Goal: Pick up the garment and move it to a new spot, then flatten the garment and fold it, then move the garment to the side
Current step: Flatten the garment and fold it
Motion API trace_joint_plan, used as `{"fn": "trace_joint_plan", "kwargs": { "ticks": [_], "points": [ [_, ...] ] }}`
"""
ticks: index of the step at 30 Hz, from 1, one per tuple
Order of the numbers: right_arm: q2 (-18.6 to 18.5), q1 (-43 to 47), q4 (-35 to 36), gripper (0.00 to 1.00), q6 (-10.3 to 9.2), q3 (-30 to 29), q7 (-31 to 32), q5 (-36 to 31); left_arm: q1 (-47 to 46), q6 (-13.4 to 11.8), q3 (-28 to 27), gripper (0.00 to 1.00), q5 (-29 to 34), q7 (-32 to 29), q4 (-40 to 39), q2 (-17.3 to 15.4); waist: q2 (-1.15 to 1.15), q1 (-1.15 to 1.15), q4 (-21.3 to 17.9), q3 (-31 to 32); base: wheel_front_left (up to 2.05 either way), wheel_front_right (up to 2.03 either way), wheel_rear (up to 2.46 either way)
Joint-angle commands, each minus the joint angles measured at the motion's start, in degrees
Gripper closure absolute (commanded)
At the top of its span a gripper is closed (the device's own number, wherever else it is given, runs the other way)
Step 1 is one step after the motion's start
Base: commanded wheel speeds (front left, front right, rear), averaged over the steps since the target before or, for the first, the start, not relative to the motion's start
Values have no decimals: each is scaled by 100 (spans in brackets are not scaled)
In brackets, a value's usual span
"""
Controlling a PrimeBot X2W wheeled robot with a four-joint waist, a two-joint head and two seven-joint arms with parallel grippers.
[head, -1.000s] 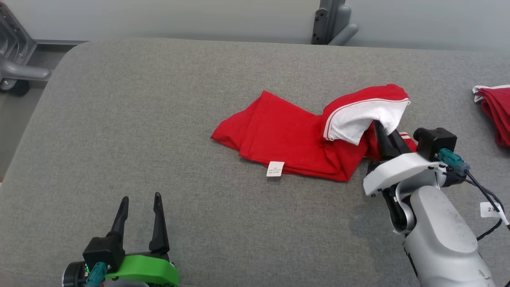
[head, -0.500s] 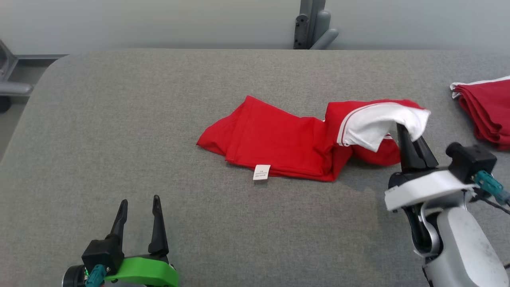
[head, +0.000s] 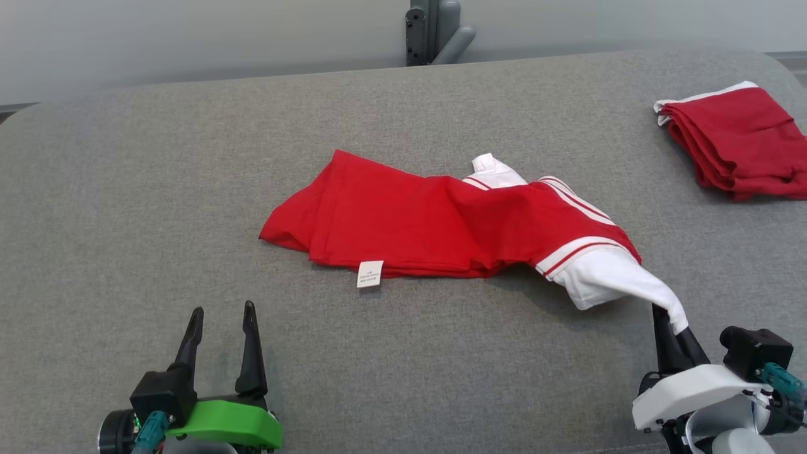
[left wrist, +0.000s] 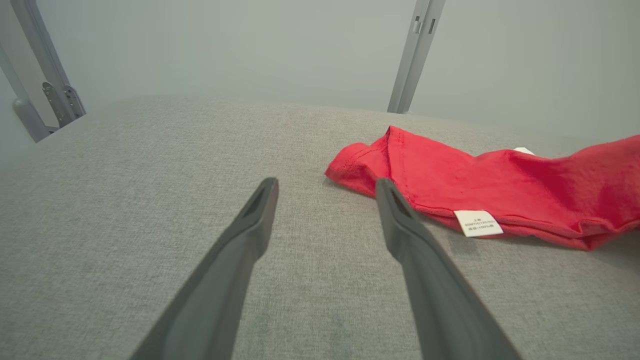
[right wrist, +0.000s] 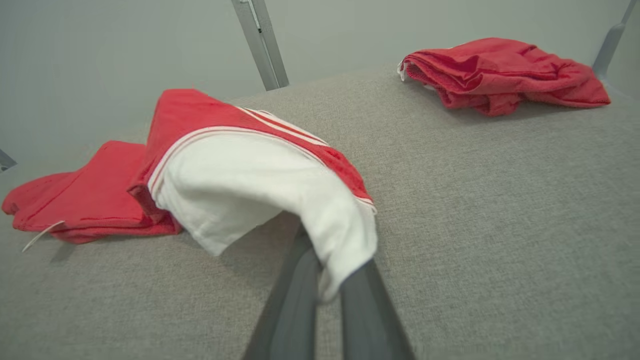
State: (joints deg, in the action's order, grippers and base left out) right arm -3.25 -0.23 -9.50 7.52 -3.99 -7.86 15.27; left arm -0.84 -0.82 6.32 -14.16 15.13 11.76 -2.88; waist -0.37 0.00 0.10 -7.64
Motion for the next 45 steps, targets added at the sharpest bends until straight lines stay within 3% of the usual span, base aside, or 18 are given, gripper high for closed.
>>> {"fn": "trace_joint_plan", "kwargs": {
  "ticks": [1,11,13,14,23,31,37,38,39,40,42,43,44,45],
  "points": [
    [5,47,-21,100,-6,3,16,-50,-91,23,-22,0,15,2,10,-4,37,0,-67,-40,0,0,0],
    [21,-106,-682,99,-6,-75,-33,-341,-230,147,121,0,93,2,140,-4,37,0,-378,-86,0,0,0],
    [20,-190,-845,51,-6,-39,-89,-301,-311,189,234,0,6,1,257,-4,37,0,-423,-97,0,0,0],
    [23,-225,-924,1,-6,-34,-108,-318,-366,214,284,0,-57,2,329,-5,37,0,-448,-104,0,0,0],
    [30,-454,-1162,0,-6,-270,-502,-457,-1038,271,512,0,-619,1,1348,-8,37,0,-854,-169,0,0,0],
    [33,-636,-928,0,-6,-217,-704,-406,-1710,130,217,0,-982,2,2386,-25,37,0,-1171,-382,0,0,0],
    [35,-646,-852,0,-6,-163,-735,-310,-2009,168,53,0,-1031,2,2762,-36,37,0,-1251,-494,0,0,0],
    [35,-645,-847,0,-6,-168,-738,-315,-2035,166,25,4,-1026,2,2797,-35,37,0,-1255,-502,0,0,0],
    [34,-644,-832,0,-6,-181,-735,-317,-2048,175,9,22,-1017,2,2822,-34,37,0,-1256,-507,0,0,0],
    [33,-648,-800,0,-6,-198,-735,-321,-2061,183,-10,45,-1004,2,2851,-32,37,0,-1255,-512,0,0,0],
    [35,-637,-754,0,-6,-226,-732,-321,-2068,195,-32,65,-970,2,2867,-30,37,0,-1242,-512,0,0,0],
    [35,-625,-729,0,-6,-241,-733,-322,-2062,205,-44,83,-963,2,2855,-29,37,0,-1232,-509,0,0,0],
    [35,-611,-713,0,-6,-249,-734,-325,-2040,209,-49,91,-946,2,2842,-26,37,0,-1219,-503,0,0,0],
    [35,-611,-713,0,-6,-249,-734,-325,-2040,209,-49,91,-946,2,2842,-26,37,0,-1219,-503,0,0,0]
  ]
}}
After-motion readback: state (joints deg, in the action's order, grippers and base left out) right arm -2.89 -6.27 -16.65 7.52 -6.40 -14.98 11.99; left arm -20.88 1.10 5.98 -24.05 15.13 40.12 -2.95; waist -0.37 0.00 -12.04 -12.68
